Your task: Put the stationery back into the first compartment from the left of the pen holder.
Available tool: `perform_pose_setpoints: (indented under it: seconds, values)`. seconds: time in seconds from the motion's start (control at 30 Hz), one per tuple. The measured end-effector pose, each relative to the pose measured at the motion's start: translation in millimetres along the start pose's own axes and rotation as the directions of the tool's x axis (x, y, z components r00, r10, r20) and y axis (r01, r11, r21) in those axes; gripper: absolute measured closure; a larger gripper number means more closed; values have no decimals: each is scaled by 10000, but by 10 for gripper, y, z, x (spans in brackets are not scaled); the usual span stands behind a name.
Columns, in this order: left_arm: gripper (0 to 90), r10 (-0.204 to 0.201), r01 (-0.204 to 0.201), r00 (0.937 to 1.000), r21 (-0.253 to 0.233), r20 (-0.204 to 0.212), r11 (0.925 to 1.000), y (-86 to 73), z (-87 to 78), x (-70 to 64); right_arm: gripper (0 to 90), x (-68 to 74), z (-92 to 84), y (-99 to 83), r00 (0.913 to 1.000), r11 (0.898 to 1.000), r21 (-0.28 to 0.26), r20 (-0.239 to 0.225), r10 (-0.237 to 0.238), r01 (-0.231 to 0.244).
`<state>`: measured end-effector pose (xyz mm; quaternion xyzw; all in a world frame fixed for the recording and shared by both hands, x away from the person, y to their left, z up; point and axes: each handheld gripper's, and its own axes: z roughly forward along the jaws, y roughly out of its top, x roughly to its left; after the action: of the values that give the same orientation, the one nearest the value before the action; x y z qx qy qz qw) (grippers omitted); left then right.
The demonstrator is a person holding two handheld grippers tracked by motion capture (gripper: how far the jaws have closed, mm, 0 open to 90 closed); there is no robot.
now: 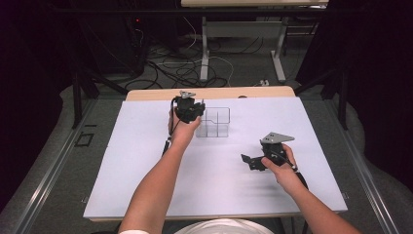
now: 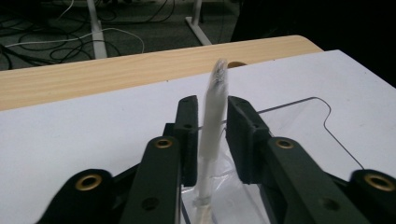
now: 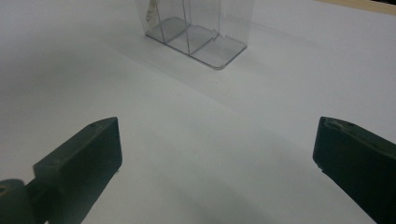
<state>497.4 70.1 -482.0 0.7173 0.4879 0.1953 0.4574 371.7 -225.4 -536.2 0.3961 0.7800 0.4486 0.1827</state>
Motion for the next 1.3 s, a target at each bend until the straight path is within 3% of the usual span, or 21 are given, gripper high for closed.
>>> perform_pose_setpoints:
  seconds: [0.5,0.67,0.8,0.87,0.97,1.07,1.2,1.3]
  values:
    - [442,-90,109,9994,-565,329,9983,-6,-361,142,18,-7,-1,6,9999,10000,-22,131,-70,70]
    - [367,109,-85,9989,-523,450,9986,-2,-500,138,18,-10,0,6,9998,9999,-12,161,-120,121]
    - [343,617,-585,9967,-592,536,9965,-12,-613,98,18,-17,-1,5,9998,9999,-11,162,-99,100]
    - [328,605,-567,9959,-564,676,9968,-26,-662,70,18,-19,-1,5,9998,10000,4,160,-85,85]
    - [283,444,-395,9939,-502,1005,9980,-84,-738,53,19,-22,-8,7,9998,9999,-1,157,-115,115]
    - [205,183,-141,9942,-401,1064,9991,-162,-808,50,18,-23,-7,6,9999,10000,-31,114,-71,71]
    - [146,360,-335,9929,-239,1133,9992,-267,-894,70,20,-27,-3,3,9999,10000,-1,149,-83,83]
    - [43,585,-579,9920,-87,1117,9983,-375,-957,100,20,-27,-4,4,9998,10000,-11,202,-71,71]
